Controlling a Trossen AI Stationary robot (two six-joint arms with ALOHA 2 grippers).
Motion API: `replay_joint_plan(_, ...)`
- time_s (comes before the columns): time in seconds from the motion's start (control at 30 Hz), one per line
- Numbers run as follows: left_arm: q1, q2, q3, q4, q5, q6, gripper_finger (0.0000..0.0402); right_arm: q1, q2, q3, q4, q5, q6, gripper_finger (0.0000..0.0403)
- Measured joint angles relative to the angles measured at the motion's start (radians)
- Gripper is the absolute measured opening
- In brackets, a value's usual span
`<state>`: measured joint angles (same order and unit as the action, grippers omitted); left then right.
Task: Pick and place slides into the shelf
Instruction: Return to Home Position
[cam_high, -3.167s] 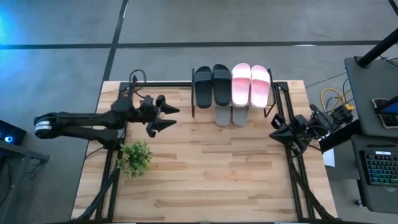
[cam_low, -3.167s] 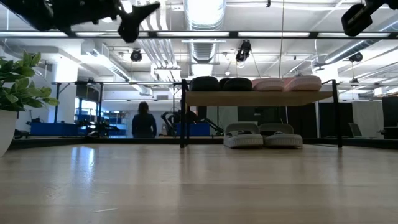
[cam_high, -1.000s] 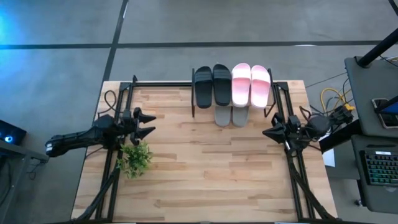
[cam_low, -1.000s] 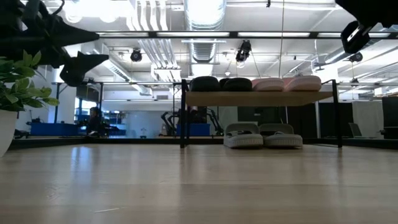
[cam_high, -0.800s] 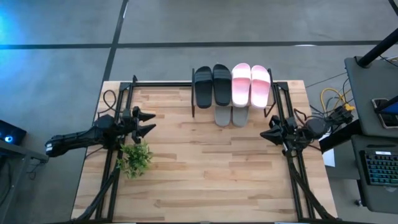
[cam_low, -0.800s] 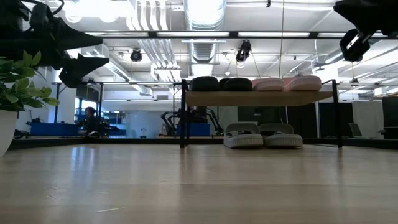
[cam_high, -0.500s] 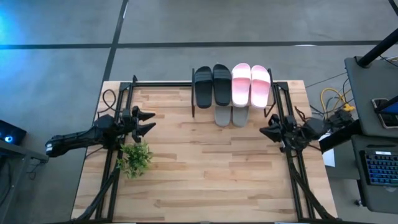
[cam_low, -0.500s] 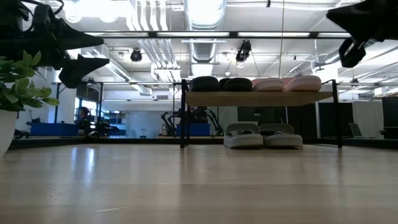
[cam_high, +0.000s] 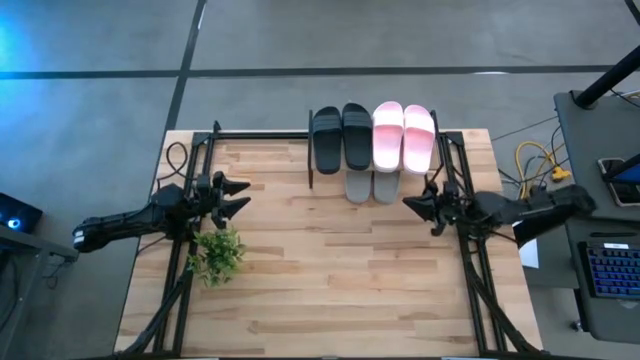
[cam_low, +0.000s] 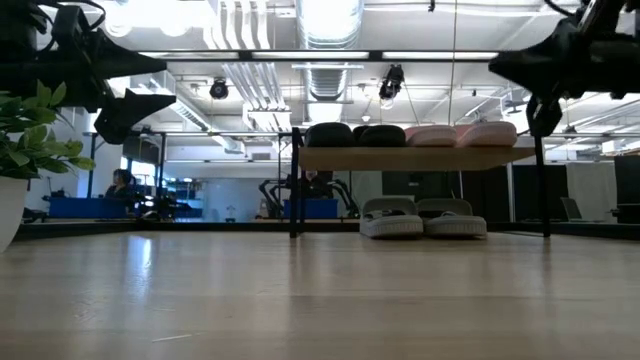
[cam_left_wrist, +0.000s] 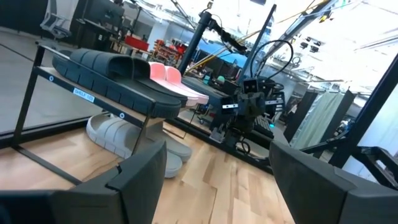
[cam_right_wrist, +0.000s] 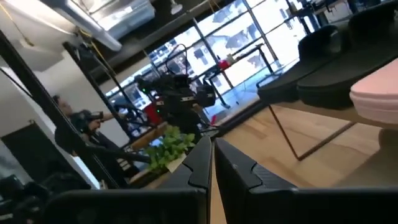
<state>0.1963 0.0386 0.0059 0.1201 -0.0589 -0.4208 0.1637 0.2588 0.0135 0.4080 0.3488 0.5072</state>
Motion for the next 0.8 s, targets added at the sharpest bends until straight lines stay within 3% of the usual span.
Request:
replay_joint_plan(0.3, 0.0, -0.001, 0.0, -0.003, 0.001, -0.015, 0.027, -0.227, 0.008, 0.008, 0.016, -0.313, -0.013, 0.0013)
replay_joint_plan(0.57, 0.0, -0.001, -0.001, -0.002, 0.0, -0.01, 0.027, -0.248, 0.003, 0.011, 0.01, -0.392, 0.063, 0.0013)
replay_joint_plan(0.8, 0.0, 0.0, -0.001, -0.007, -0.006, -0.01, 0.027, -0.241, -0.019, 0.011, -0.024, -0.38, 0.069, 0.0013)
